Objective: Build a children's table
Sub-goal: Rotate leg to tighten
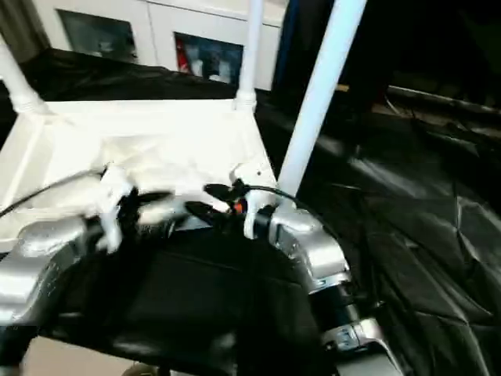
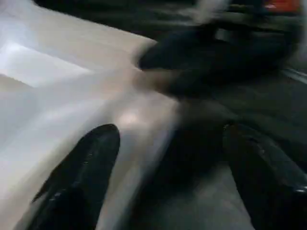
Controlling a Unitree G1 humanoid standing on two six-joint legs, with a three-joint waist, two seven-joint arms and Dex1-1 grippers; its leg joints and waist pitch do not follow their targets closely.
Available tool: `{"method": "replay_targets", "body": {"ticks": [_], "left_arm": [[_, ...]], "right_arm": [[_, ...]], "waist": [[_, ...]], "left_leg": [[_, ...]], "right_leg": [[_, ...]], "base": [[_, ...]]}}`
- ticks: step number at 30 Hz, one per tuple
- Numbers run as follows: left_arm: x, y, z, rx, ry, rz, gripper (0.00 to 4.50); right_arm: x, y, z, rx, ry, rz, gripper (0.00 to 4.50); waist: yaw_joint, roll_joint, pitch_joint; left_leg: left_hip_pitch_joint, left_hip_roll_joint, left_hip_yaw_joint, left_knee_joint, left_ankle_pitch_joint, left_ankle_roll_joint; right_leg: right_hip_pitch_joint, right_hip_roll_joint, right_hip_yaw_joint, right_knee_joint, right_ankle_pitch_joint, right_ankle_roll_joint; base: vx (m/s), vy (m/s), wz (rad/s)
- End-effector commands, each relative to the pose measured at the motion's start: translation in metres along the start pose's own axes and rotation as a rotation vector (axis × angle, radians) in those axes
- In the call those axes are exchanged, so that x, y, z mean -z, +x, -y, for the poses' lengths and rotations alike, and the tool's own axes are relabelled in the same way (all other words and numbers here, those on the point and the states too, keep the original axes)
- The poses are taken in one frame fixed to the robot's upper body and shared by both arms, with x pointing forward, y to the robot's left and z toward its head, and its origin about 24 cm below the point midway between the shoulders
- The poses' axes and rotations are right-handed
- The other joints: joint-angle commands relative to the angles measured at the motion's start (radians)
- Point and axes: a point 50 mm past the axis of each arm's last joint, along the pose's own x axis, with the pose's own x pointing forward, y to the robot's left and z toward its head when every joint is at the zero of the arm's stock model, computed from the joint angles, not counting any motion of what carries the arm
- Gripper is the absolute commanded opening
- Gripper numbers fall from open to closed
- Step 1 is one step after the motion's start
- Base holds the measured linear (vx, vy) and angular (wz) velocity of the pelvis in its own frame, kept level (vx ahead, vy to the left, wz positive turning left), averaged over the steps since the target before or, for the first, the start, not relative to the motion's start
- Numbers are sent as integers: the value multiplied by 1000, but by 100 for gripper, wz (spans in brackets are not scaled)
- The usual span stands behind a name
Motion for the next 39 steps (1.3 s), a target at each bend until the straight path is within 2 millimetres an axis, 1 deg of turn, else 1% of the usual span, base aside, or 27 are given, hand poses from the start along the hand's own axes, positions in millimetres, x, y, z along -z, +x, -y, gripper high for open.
{"method": "replay_targets", "body": {"ticks": [1, 2, 3, 5, 6, 8, 10, 11, 14, 16, 17, 18, 19, 21, 22, 23, 24, 25, 26, 27, 28, 32, 33, 34, 35, 37, 39], "left_arm": [[-4, 0, 8, 68, -6, -2, 392], [-1, -2, 9, 70, -14, -13, 407], [0, -4, 9, 64, -17, -18, 418], [3, -5, 8, 51, -16, -34, 420], [6, -7, 8, 44, -17, -46, 425], [10, -10, 8, 42, -23, -66, 446], [13, -13, 9, 36, -35, -79, 446], [14, -14, 9, 32, -41, -86, 446], [20, -19, 8, 14, -51, -110, 446], [25, -23, 8, -5, -63, -114, 446], [27, -24, 8, -15, -71, -115, 446], [28, -25, 8, -21, -75, -116, 446], [31, -27, 8, -26, -81, -120, 446], [37, -31, 7, -42, -92, -138, 446], [40, -33, 8, -47, -97, -143, 446], [41, -34, 8, -48, -99, -144, 446], [43, -36, 9, -53, -105, -149, 446], [44, -37, 9, -56, -108, -152, 446], [44, -37, 9, -57, -108, -153, 446], [46, -39, 10, -64, -113, -158, 446], [46, -39, 10, -64, -113, -158, 446], [51, -44, 11, -79, -114, -163, 446], [52, -48, 12, -81, -114, -159, 446], [52, -50, 13, -81, -114, -157, 446], [52, -53, 13, -82, -113, -156, 446], [52, -58, 14, -83, -113, -155, 446], [52, -72, 14, -87, -116, -156, 446]], "right_arm": [[-2, -4, 14, 112, -14, 5, 283], [-3, -5, 23, 186, 1, 25, 283], [-4, -5, 27, 222, 13, 37, 283], [-6, -5, 33, 273, 35, 69, 283], [-8, -6, 37, 309, 48, 92, 283], [-10, -6, 44, 361, 76, 128, 283], [-12, -8, 53, 424, 86, 147, 283], [-13, -8, 57, 451, 91, 156, 283], [-16, -14, 71, 560, 99, 170, 283], [-18, -23, 87, 672, 116, 174, 283], [-20, -28, 92, 712, 111, 171, 283], [-20, -31, 95, 734, 106, 170, 283], [-22, -35, 100, 763, 103, 169, 283], [-26, -46, 110, 823, 94, 176, 283], [-29, -53, 115, 853, 85, 178, 283], [-30, -55, 117, 862, 81, 178, 283], [-32, -61, 122, 889, 68, 179, 283], [-34, -66, 126, 908, 59, 180, 283], [-35, -67, 126, 910, 57, 180, 283], [-38, -74, 132, 940, 45, 182, 283], [-38, -74, 132, 940, 45, 182, 283], [-48, -97, 144, 997, -13, 173, 283], [-51, -103, 147, 1003, -29, 174, 283], [-52, -105, 148, 1003, -32, 177, 283], [-53, -107, 148, 996, -36, 178, 283], [-54, -107, 148, 971, -42, 180, 283], [-54, -100, 143, 837, -54, 184, 283]], "waist": [[-4, 21, -63], [-3, 20, -62], [-5, 20, -61], [-7, 18, -60], [-6, 19, -61], [-9, 18, -64], [-10, 15, -63], [-8, 18, -65], [-7, 18, -64], [-8, 18, -65], [-8, 13, -64], [-5, 16, -65], [-4, 11, -64], [-3, 11, -66], [-3, 5, -66], [0, 7, -67], [1, 7, -67], [-1, 4, -65], [0, 3, -65], [-2, 3, -63], [-3, 3, -64], [-6, -2, -64], [-5, 5, -64], [-6, 3, -65], [-6, 5, -65], [-7, 2, -65], [-9, 1, -63]], "left_leg": [[24, 41, -17, -85, -241, -42], [28, 41, -15, -84, -246, -46], [27, 40, -15, -85, -257, -47], [22, 39, -19, -87, -263, -52], [23, 39, -18, -86, -262, -52], [23, 37, -19, -84, -261, -47], [20, 37, -18, -83, -249, -44], [24, 37, -16, -80, -235, -40], [25, 36, -13, -79, -224, -37], [23, 35, -13, -78, -221, -37], [24, 35, -12, -77, -220, -34], [25, 34, -11, -76, -218, -32], [27, 34, -8, -75, -219, -28], [22, 33, -9, -74, -204, -22], [19, 33, -8, -73, -199, -17], [22, 32, -8, -71, -193, -11], [23, 32, -6, -70, -192, -8], [17, 32, -7, -70, -194, -2], [17, 31, -7, -69, -198, -2], [16, 31, -8, -69, -213, -2], [15, 32, -9, -69, -219, -2], [13, 31, -8, -66, -227, 5], [12, 30, -9, -65, -221, 8], [11, 31, -9, -65, -220, 10], [10, 30, -9, -65, -216, 13], [9, 31, -8, -63, -218, 23], [6, 32, -10, -64, -226, 32]], "right_leg": [[29, -45, 49, -64, -273, -202], [26, -45, 50, -65, -272, -200], [25, -44, 52, -66, -273, -195], [31, -44, 51, -65, -287, -182], [29, -44, 51, -65, -285, -174], [30, -43, 52, -63, -279, -171], [30, -43, 52, -61, -267, -176], [29, -42, 51, -58, -246, -186], [27, -39, 51, -54, -218, -196], [29, -37, 50, -51, -205, -197], [28, -36, 50, -50, -201, -198], [28, -36, 50, -50, -198, -196], [26, -35, 50, -52, -191, -195], [31, -35, 50, -48, -177, -194], [32, -35, 50, -47, -174, -192], [32, -35, 50, -47, -172, -192], [30, -35, 50, -47, -168, -193], [32, -33, 49, -47, -174, -195], [32, -35, 49, -48, -183, -194], [31, -36, 49, -51, -216, -187], [32, -37, 48, -51, -224, -186], [31, -35, 48, -54, -246, -179], [31, -34, 47, -52, -233, -184], [32, -34, 47, -52, -227, -187], [33, -33, 46, -50, -216, -190], [33, -31, 46, -50, -207, -195], [34, -33, 46, -51, -221, -199]], "base": [[0, 0, 0], [0, 0, 0], [0, 0, 0], [0, 0, 0], [0, 0, 0], [0, 0, 0], [0, 0, 0], [0, 0, 0], [0, 0, 0], [0, 0, 0], [0, 0, 0], [0, 0, 0], [0, 0, 0], [0, 0, 0], [0, 0, 0], [0, 0, 0], [0, 0, 0], [0, 0, 0], [0, 0, 0], [0, 0, 0], [0, 0, 0], [0, 0, 0], [0, 0, 0], [0, 0, 0], [0, 0, 0], [0, 0, 0], [0, 0, 0]]}}
